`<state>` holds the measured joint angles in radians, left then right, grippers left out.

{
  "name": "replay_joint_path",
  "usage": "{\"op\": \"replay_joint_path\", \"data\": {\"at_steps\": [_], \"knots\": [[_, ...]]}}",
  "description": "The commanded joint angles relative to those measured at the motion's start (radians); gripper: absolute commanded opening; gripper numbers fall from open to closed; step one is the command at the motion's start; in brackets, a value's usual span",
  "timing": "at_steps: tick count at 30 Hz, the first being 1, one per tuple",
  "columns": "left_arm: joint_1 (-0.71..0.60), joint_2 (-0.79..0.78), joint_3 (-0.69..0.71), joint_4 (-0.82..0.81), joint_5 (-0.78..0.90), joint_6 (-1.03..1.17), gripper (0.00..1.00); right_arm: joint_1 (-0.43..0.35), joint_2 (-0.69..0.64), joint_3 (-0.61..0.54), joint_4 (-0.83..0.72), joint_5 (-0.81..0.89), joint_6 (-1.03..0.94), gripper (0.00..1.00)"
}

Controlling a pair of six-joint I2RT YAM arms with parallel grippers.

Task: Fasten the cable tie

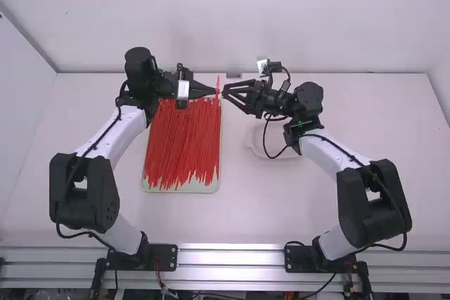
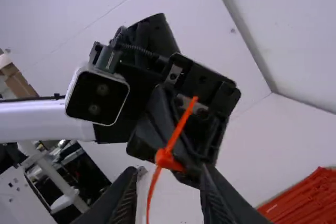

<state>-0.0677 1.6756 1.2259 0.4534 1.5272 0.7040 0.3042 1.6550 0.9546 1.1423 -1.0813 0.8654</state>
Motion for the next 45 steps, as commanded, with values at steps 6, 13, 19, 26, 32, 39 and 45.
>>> {"op": "replay_joint_path", "data": {"at_steps": [6,13,19,26,32,39,45], "knots": [[-0.031,-0.005,0.009,-0.015,0.04,0.0,0.02,-0.016,0.0,0.034,0.032,-0.007,0.074,0.42],[-0.052,-0.005,0.009,-0.016,0.04,0.0,0.03,-0.008,0.0,0.034,0.086,-0.011,0.107,0.45],[-0.05,-0.005,0.009,-0.026,0.038,0.001,0.02,-0.01,0.0,0.034,0.089,-0.011,0.107,0.45],[-0.064,-0.005,0.009,-0.029,0.04,0.003,0.02,-0.005,0.0,0.034,0.089,-0.01,0.107,0.44],[-0.079,-0.005,0.009,-0.031,0.001,0.0,0.02,0.001,0.0,0.034,0.089,0.001,0.108,0.43],[-0.069,-0.005,0.009,-0.037,-0.001,0.001,0.02,-0.003,0.0,0.034,0.087,-0.003,0.108,0.29],[-0.061,-0.005,0.009,-0.034,-0.001,0.0,0.02,-0.004,0.0,0.034,0.082,-0.011,0.108,0.24]]}}
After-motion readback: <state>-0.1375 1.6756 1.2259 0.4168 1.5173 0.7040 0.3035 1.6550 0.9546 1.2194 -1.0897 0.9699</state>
